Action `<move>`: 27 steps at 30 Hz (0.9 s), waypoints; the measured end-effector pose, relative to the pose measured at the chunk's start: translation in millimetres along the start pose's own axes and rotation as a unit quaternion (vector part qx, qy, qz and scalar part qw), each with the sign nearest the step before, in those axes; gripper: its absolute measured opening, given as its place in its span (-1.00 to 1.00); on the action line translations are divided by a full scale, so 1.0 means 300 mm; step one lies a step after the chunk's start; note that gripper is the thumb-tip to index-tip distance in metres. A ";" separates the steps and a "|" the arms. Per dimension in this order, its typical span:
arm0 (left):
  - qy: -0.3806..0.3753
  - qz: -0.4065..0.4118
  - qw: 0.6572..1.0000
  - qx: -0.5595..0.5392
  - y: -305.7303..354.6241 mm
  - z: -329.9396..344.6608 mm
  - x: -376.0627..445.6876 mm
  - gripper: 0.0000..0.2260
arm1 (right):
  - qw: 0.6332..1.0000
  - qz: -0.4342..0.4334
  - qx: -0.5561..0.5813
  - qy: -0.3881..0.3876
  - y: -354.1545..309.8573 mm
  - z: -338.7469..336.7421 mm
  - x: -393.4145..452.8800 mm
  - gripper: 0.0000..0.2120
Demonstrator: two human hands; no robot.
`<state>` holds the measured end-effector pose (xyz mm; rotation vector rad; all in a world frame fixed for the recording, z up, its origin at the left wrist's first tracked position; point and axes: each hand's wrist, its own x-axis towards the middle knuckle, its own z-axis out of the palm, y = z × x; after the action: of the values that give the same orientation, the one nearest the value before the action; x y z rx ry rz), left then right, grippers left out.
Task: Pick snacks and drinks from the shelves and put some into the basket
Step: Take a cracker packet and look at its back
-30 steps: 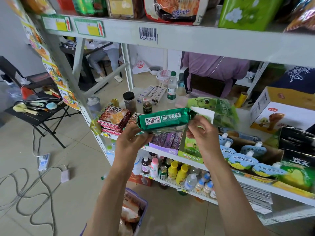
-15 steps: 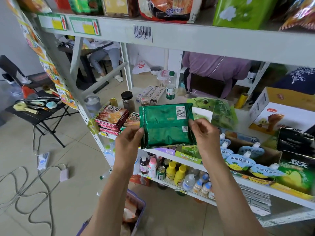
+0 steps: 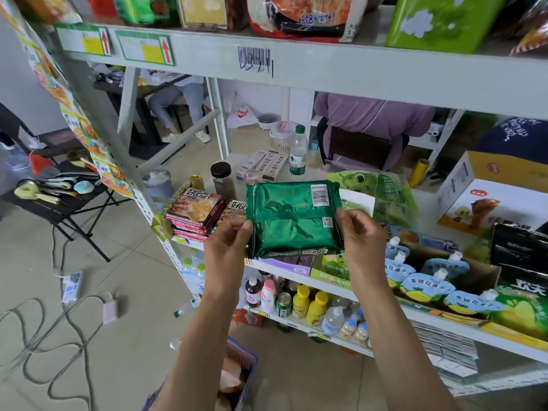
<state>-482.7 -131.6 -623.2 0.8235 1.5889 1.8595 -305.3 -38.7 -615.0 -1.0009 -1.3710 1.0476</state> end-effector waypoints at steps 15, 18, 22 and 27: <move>0.001 -0.025 1.000 -0.001 -0.018 -0.138 0.145 -0.91 | 0.999 0.021 0.008 0.023 0.016 0.187 0.017 -0.85; -0.010 -0.037 0.999 -0.006 -0.025 -0.160 0.174 -0.91 | 0.999 0.025 -0.002 0.033 0.002 0.219 0.017 -0.85; -0.018 -0.063 0.998 0.000 -0.030 -0.192 0.214 -0.90 | 0.999 0.040 -0.002 0.020 -0.001 0.260 0.020 -0.81; -0.033 -0.081 0.996 0.024 -0.040 -0.242 0.285 -0.91 | 0.997 0.019 -0.080 -0.008 0.044 0.301 0.036 -0.84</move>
<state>-593.4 -113.0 -634.9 0.7455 1.6136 1.6706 -396.1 -29.5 -627.1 -1.1420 -1.4715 0.9880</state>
